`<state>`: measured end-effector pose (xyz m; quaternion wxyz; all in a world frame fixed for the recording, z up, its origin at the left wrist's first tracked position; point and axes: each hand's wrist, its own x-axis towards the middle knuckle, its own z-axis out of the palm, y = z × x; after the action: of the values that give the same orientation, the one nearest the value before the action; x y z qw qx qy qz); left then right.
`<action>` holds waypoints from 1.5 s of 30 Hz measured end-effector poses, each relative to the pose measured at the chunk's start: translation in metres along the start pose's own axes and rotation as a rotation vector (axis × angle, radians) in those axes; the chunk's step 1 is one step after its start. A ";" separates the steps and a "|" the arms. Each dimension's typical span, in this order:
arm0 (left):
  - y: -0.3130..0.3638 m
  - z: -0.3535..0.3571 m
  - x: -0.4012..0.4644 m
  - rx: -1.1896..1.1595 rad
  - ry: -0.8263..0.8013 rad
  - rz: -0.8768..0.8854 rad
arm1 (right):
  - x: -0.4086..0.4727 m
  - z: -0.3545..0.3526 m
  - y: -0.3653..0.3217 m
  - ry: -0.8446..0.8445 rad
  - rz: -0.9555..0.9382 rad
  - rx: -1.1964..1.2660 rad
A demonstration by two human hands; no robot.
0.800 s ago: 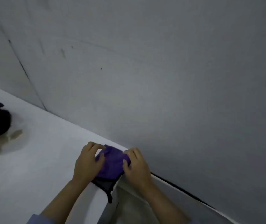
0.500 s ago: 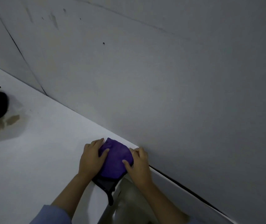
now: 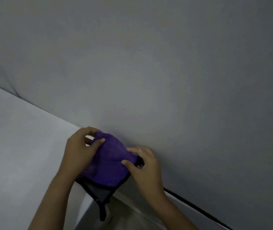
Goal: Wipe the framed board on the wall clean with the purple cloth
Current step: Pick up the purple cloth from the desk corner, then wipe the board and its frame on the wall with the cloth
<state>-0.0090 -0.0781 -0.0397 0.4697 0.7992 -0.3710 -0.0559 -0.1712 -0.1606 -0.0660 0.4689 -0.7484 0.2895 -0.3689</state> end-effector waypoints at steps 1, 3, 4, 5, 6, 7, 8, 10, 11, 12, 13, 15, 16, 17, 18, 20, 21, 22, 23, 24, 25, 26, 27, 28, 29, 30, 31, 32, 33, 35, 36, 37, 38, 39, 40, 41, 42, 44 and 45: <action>0.010 0.005 -0.006 -0.036 0.007 0.029 | -0.004 -0.015 -0.001 0.012 -0.046 0.018; 0.031 0.016 -0.017 -0.075 0.023 0.095 | -0.014 -0.042 -0.002 0.042 -0.081 0.079; 0.042 0.022 -0.024 -0.094 0.032 0.133 | -0.022 -0.055 -0.002 0.054 -0.096 0.121; 0.055 0.032 -0.037 -0.122 0.042 0.179 | -0.035 -0.074 -0.002 0.075 -0.129 0.149; 0.066 0.035 -0.044 -0.150 0.045 0.213 | -0.042 -0.085 -0.004 0.100 -0.146 0.176; 0.078 0.042 -0.056 -0.177 0.038 0.245 | -0.053 -0.099 -0.004 0.133 -0.165 0.203; 0.094 0.050 -0.072 -0.197 0.021 0.283 | -0.068 -0.120 -0.007 0.185 -0.193 0.228; 0.118 0.060 -0.090 -0.226 -0.028 0.322 | -0.085 -0.147 -0.012 0.289 -0.253 0.263; 0.134 0.069 -0.105 -0.255 -0.054 0.349 | -0.098 -0.166 -0.017 0.342 -0.280 0.290; 0.151 0.078 -0.120 -0.281 -0.078 0.374 | -0.111 -0.187 -0.022 0.387 -0.306 0.315; 0.167 0.087 -0.134 -0.311 -0.100 0.403 | -0.124 -0.208 -0.026 0.433 -0.334 0.327; 0.197 0.101 -0.162 -0.349 -0.163 0.461 | -0.148 -0.246 -0.033 0.515 -0.358 0.336; 0.215 0.109 -0.178 -0.354 -0.205 0.495 | -0.163 -0.270 -0.039 0.551 -0.375 0.321; 0.230 0.114 -0.193 -0.354 -0.260 0.518 | -0.177 -0.289 -0.045 0.565 -0.388 0.295; 0.245 0.117 -0.208 -0.352 -0.326 0.549 | -0.190 -0.306 -0.051 0.566 -0.398 0.261; 0.277 0.121 -0.238 -0.380 -0.449 0.600 | -0.219 -0.336 -0.064 0.546 -0.416 0.169; 0.292 0.124 -0.249 -0.395 -0.486 0.630 | -0.229 -0.350 -0.068 0.527 -0.426 0.117; 0.304 0.127 -0.256 -0.399 -0.511 0.657 | -0.235 -0.357 -0.073 0.499 -0.422 0.083; 0.313 0.129 -0.264 -0.395 -0.532 0.685 | -0.240 -0.361 -0.076 0.479 -0.417 0.069; 0.330 0.131 -0.272 -0.392 -0.547 0.732 | -0.250 -0.373 -0.082 0.494 -0.434 0.054; 0.348 0.132 -0.279 -0.380 -0.559 0.767 | -0.258 -0.385 -0.088 0.537 -0.455 0.032; 0.362 0.133 -0.285 -0.372 -0.565 0.785 | -0.265 -0.394 -0.093 0.585 -0.471 0.012; 0.375 0.134 -0.290 -0.377 -0.579 0.803 | -0.268 -0.404 -0.098 0.638 -0.498 -0.025; 0.385 0.134 -0.294 -0.388 -0.603 0.815 | -0.271 -0.412 -0.100 0.691 -0.526 -0.074; 0.395 0.136 -0.297 -0.394 -0.625 0.832 | -0.273 -0.420 -0.102 0.737 -0.558 -0.136; 0.402 0.137 -0.301 -0.388 -0.636 0.856 | -0.275 -0.427 -0.104 0.772 -0.588 -0.199; 0.408 0.138 -0.305 -0.373 -0.635 0.886 | -0.275 -0.431 -0.105 0.806 -0.624 -0.267; 0.412 0.139 -0.309 -0.368 -0.621 0.909 | -0.275 -0.433 -0.107 0.840 -0.674 -0.335; 0.415 0.139 -0.311 -0.375 -0.590 0.916 | -0.274 -0.434 -0.108 0.875 -0.724 -0.405; 0.417 0.139 -0.312 -0.388 -0.512 0.902 | -0.272 -0.431 -0.105 0.919 -0.776 -0.507; 0.417 0.139 -0.311 -0.394 -0.478 0.891 | -0.270 -0.427 -0.103 0.928 -0.781 -0.520; 0.417 0.139 -0.309 -0.399 -0.449 0.886 | -0.269 -0.421 -0.101 0.933 -0.766 -0.518; 0.417 0.138 -0.307 -0.402 -0.428 0.880 | -0.268 -0.413 -0.099 0.933 -0.732 -0.517; 0.417 0.138 -0.304 -0.398 -0.414 0.876 | -0.266 -0.406 -0.097 0.927 -0.688 -0.519; 0.418 0.138 -0.303 -0.388 -0.408 0.868 | -0.264 -0.399 -0.094 0.923 -0.644 -0.526; 0.418 0.138 -0.301 -0.376 -0.399 0.858 | -0.261 -0.391 -0.091 0.929 -0.606 -0.545; 0.418 0.138 -0.300 -0.368 -0.388 0.849 | -0.258 -0.385 -0.090 0.939 -0.576 -0.571; 0.416 0.135 -0.299 -0.361 -0.371 0.849 | -0.251 -0.374 -0.088 0.948 -0.549 -0.588; 0.415 0.132 -0.298 -0.362 -0.363 0.856 | -0.247 -0.369 -0.088 0.943 -0.559 -0.579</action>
<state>-0.5054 -0.0973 0.1387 0.5096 0.4584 -0.7257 -0.0597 -0.6055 -0.1136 0.0516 -0.0459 -0.6494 0.3470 -0.6751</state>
